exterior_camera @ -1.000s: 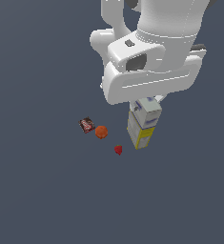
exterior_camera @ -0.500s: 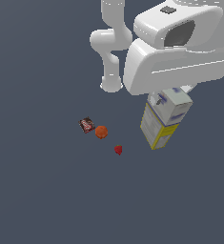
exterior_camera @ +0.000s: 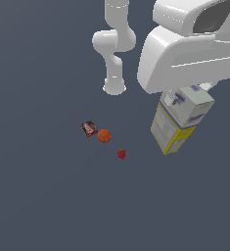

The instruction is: Pick up a designated object from a clutter of objects.

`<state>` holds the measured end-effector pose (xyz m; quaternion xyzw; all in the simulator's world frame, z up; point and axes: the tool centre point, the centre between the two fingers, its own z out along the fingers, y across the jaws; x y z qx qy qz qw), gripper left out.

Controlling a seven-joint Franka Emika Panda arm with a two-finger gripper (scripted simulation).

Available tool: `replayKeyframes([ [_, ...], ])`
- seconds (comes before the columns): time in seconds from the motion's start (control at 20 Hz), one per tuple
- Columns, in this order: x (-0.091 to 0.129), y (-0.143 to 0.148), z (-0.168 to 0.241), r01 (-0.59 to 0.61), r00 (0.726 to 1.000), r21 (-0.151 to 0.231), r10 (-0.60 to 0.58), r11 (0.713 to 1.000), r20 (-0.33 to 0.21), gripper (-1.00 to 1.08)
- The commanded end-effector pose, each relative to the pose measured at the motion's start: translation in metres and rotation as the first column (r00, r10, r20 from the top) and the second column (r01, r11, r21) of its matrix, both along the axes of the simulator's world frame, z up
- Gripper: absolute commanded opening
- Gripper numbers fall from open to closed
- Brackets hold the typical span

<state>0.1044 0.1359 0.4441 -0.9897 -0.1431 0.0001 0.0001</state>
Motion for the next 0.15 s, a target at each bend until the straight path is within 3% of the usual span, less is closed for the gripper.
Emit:
replayKeyframes([
  [0.0,0.0011,0.001,0.0017,0.0,1.0,0.0,0.0,1.0,0.0,-1.0],
  [0.1,0.0013,0.0012,0.0019,0.0,1.0,0.0,0.0,1.0,0.0,-1.0],
])
